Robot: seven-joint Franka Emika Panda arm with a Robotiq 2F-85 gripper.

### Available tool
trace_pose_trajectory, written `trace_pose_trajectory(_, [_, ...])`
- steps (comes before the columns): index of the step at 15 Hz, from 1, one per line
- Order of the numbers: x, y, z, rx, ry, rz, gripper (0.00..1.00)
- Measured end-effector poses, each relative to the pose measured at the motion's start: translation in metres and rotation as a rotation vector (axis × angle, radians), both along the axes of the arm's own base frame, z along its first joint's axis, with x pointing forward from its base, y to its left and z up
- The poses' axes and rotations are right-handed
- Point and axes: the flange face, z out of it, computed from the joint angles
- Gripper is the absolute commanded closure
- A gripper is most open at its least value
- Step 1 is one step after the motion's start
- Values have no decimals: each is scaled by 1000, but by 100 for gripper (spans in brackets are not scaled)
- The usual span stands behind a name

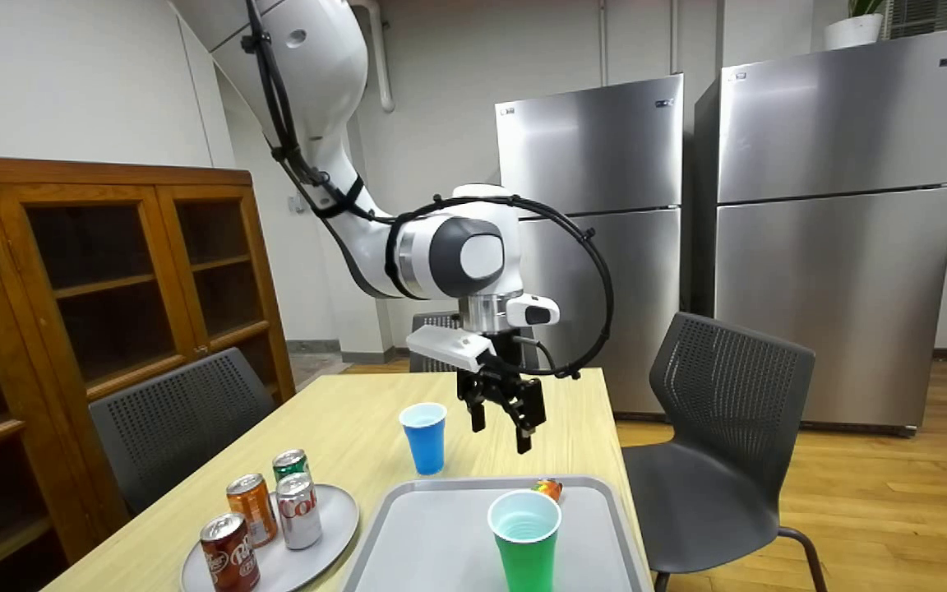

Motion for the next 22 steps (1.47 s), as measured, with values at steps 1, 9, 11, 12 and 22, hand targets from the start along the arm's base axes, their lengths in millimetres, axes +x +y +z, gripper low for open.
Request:
trace_pose_trajectory(1, [-2, -1, -3, -1, 0, -4, 0])
trace_pose_trajectory(9, [-20, 3, -29, -1, 22, -32, 0])
trace_pose_trajectory(11, [-23, 3, -33, -2, 27, -37, 0])
trace_pose_trajectory(12, [-23, 3, -36, -3, 26, -38, 0])
trace_pose_trajectory(22, [-29, 2, -75, -26, 24, -63, 25])
